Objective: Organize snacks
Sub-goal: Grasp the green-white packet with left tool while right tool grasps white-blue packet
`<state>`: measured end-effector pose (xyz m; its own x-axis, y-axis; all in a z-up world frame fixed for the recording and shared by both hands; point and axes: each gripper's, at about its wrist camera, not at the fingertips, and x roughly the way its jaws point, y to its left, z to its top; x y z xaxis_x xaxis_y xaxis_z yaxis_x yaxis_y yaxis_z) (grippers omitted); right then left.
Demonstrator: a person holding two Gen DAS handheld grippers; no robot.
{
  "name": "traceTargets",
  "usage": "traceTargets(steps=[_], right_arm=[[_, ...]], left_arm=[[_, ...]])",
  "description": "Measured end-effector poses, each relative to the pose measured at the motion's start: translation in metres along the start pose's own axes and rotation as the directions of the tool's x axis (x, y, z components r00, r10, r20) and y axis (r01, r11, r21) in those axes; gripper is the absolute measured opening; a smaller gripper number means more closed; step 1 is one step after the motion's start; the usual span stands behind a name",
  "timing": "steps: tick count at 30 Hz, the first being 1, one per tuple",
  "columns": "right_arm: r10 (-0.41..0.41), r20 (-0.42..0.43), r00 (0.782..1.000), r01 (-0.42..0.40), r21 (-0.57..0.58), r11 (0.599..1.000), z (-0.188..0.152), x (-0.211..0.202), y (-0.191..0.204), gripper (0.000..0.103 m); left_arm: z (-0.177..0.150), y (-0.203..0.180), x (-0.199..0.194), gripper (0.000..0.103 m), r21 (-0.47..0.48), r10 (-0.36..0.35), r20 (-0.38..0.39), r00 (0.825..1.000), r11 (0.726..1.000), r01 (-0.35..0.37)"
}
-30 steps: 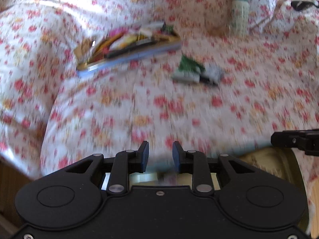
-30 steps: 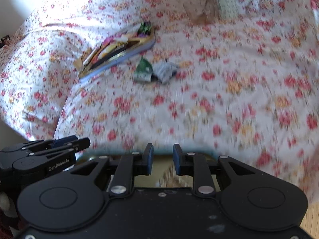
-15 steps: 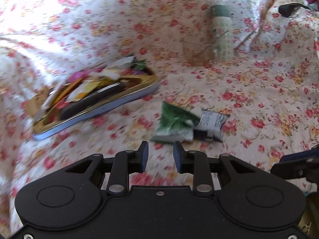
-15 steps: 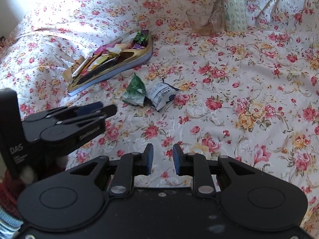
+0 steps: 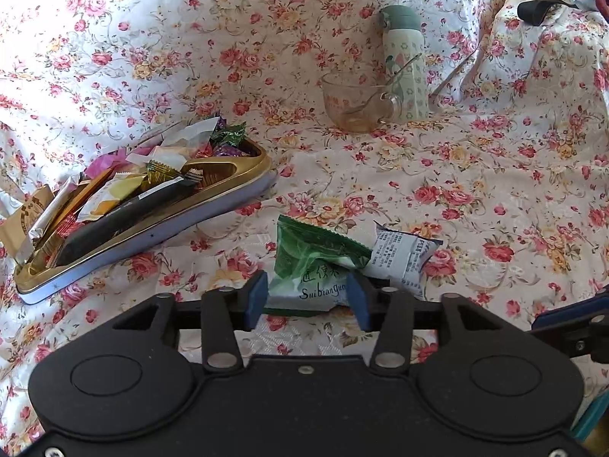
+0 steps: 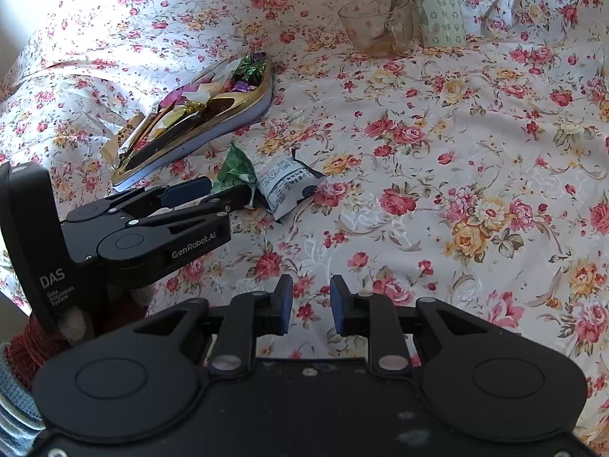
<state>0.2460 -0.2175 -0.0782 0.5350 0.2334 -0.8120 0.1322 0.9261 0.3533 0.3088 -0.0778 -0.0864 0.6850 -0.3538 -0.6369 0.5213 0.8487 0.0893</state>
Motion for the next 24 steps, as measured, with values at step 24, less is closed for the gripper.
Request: traceTargets(steps=[24], right_arm=[[-0.035, 0.06, 0.998, 0.037, -0.023, 0.999, 0.009, 0.003, 0.009, 0.025]], left_arm=[[-0.002, 0.06, 0.018, 0.055, -0.287, 0.063, -0.057, 0.996, 0.955, -0.077]])
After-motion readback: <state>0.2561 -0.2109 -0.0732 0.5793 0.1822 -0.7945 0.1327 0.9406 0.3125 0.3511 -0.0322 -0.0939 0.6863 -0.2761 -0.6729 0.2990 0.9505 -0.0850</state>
